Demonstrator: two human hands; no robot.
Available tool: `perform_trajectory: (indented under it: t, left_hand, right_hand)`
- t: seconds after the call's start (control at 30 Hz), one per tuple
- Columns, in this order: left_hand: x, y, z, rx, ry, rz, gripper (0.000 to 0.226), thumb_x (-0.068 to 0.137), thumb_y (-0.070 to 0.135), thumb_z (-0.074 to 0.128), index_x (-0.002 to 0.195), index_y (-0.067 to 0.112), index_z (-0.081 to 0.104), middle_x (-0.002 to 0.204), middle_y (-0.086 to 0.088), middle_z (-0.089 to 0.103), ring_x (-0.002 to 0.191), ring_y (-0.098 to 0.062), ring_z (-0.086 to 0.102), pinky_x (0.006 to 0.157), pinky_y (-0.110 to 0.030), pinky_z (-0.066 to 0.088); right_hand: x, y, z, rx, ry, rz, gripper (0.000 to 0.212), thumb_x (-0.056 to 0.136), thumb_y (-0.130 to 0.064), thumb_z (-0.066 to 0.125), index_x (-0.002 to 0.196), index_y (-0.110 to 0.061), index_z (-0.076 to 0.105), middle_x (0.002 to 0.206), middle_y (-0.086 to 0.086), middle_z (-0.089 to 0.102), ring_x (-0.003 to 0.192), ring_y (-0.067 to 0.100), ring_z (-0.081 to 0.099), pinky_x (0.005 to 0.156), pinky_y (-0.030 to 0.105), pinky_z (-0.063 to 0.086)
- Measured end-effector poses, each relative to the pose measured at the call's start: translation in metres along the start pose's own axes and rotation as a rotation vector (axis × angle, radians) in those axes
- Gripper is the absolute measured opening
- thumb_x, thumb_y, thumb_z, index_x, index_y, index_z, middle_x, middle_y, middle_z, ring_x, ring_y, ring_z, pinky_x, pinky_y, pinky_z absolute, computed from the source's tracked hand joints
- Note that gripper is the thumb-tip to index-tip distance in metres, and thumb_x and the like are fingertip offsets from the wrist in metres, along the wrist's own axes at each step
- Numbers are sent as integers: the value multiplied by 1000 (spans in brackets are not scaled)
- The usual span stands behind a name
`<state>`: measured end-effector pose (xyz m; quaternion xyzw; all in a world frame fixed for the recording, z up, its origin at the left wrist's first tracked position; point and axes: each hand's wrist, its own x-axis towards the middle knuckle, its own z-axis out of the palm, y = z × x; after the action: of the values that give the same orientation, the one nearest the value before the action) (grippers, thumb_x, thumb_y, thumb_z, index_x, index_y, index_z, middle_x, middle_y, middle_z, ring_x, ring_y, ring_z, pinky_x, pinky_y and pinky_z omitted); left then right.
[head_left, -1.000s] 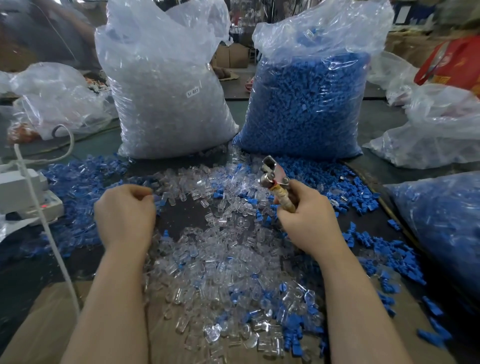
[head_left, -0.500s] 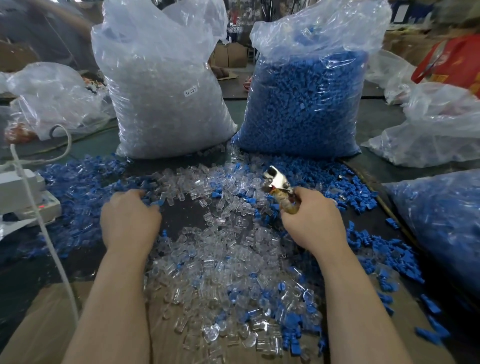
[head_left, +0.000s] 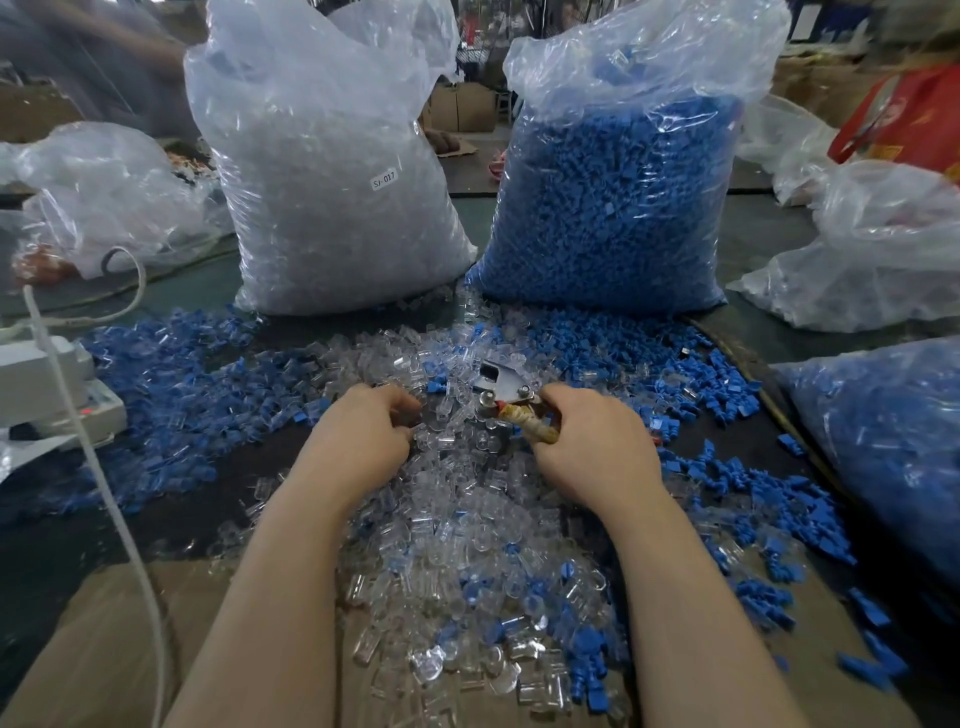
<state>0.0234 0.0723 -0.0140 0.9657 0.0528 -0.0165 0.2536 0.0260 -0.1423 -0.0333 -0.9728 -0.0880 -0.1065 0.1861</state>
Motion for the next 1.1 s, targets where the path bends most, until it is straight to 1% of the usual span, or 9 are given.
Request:
perform_trajectory:
  t: [0.17,0.33,0.47,0.6,0.7,0.73,0.87,1.03,1.1]
  left_hand:
    - [0,1,1,2,-57,17,40,95,10,56,128,30,62,130,-3,57,102,-18,61,81,-25,46]
    - [-2,3,2,59,-39,23,38,90,20,67,127,25,64,126,-3,56,101,-19,61,92,-33,51]
    - [-2,4,5,23,42,28,33,86,26,74,119,22,70,100,5,62,86,-11,55,82,-27,48]
    - [-3,7,8,1,38,51,36,87,21,73,120,33,67,109,7,69,85,-7,55,78,-23,44]
    - [-1,8,10,-32,19,52,27,88,17,71,107,36,71,86,20,62,75,1,56,62,-16,42]
    - [-1,8,10,-33,22,50,25,88,17,70,105,35,71,81,23,58,74,4,55,60,-14,41]
    - [-3,9,9,-72,58,34,21,86,20,73,102,32,69,86,19,63,81,1,58,71,-19,44]
    - [-4,15,6,-275,66,22,18,84,21,75,98,29,66,87,14,67,81,0,63,59,-9,41]
    - [-6,21,4,-348,80,26,17,83,22,77,97,27,69,85,11,70,78,-2,66,60,-11,46]
  right_hand:
    - [0,5,0,-35,4,30,13,79,-22,60,80,-25,47,64,-11,41,62,22,42,53,32,22]
    - [0,7,2,-70,-51,17,11,81,-23,61,88,-26,53,72,-6,50,70,25,49,60,33,30]
    - [1,7,2,-70,-58,20,10,83,-25,62,88,-26,53,74,-7,50,71,24,48,63,34,31]
    - [0,6,1,-32,-77,-10,9,83,-26,62,90,-26,56,80,-5,57,75,25,54,65,34,35]
    - [1,4,-1,-19,-95,-17,12,82,-25,63,93,-27,59,84,-4,61,78,25,56,65,34,36]
    - [1,4,-1,-14,-93,-16,11,82,-25,63,92,-27,58,83,-4,60,76,24,54,65,34,36]
    - [1,4,0,-3,-82,1,10,83,-29,63,86,-28,53,79,-6,55,73,23,51,63,33,34]
    - [3,5,-3,62,-14,100,20,88,-42,63,86,-28,48,79,-6,54,75,23,51,62,33,37]
    - [3,5,-6,173,23,148,21,85,-41,66,85,-31,48,78,-8,57,76,23,53,64,33,40]
